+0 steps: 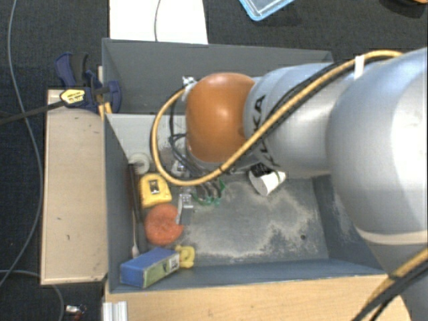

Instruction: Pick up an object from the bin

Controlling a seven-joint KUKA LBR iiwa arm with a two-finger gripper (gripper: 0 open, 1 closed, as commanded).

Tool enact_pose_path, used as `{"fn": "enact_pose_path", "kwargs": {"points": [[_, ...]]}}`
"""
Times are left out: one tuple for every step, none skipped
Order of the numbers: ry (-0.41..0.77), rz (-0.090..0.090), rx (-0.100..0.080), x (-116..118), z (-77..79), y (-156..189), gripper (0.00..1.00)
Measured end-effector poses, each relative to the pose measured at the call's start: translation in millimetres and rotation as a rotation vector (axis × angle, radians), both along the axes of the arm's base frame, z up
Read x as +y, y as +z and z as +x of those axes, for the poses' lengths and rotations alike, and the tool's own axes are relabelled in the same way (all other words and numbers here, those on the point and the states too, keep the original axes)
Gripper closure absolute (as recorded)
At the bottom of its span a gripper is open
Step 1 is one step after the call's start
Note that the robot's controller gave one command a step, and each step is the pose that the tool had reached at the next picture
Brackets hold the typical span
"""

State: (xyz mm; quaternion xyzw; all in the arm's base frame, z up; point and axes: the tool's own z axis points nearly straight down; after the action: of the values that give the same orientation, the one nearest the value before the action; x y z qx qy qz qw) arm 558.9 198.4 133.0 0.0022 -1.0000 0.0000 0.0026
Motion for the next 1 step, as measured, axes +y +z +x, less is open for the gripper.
{"fn": "enact_pose_path", "kwargs": {"points": [[-0.006, 0.001, -0.007, -1.1, 2.0, 4.8, 0.00]]}}
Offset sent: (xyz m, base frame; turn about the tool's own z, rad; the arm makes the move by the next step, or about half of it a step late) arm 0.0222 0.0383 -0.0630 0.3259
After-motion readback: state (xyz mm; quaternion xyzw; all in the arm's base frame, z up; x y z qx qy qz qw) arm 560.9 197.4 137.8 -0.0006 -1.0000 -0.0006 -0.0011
